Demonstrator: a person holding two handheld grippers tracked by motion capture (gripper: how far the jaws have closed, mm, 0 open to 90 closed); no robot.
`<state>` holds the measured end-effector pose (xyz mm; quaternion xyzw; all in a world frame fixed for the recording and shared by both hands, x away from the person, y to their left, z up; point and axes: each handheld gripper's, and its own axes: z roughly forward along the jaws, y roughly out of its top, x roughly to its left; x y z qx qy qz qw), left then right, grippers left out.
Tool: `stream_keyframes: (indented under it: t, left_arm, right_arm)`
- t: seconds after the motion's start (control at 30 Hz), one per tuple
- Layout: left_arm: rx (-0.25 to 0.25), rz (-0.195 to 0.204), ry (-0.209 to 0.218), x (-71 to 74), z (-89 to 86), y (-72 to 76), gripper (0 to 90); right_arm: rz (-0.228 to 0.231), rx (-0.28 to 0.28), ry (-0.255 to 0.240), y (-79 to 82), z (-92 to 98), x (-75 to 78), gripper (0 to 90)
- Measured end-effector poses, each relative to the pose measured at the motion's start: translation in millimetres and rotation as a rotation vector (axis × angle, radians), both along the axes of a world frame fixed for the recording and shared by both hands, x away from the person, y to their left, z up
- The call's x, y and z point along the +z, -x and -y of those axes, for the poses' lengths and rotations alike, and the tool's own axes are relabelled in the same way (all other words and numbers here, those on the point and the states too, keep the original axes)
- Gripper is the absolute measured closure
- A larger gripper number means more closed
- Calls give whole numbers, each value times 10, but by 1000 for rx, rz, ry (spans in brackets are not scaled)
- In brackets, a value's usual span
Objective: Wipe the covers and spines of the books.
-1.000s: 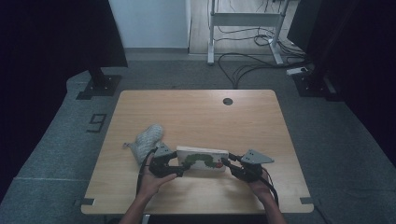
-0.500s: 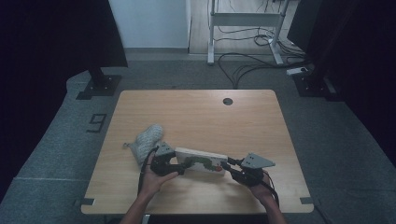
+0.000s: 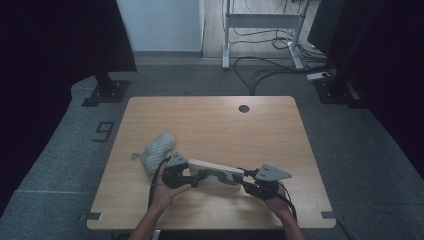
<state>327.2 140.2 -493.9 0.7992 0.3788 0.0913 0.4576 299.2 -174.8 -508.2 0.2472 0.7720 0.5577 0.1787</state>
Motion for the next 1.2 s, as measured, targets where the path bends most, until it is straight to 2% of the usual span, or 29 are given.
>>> stream_keyframes:
  t: [0.27,0.43,0.77,0.9,0.97,1.2]
  left_arm:
    - [9,-2,27,-1,-52,-15,234]
    - [-11,-11,34,-25,-20,-26,232]
    - [-12,-5,37,-18,-33,-25,232]
    - [-11,-1,52,-20,-29,-45,234]
    - [-21,8,42,-10,1,-66,235]
    - [-34,13,39,4,50,-67,233]
  right_arm:
    - [-2,23,-1,24,31,-1,761]
    - [-4,35,-9,37,54,-7,788]
    - [1,55,10,69,91,10,793]
    - [2,65,9,88,137,8,791]
    - [2,67,3,86,134,4,783]
    - [-1,39,-5,52,74,-37,717]
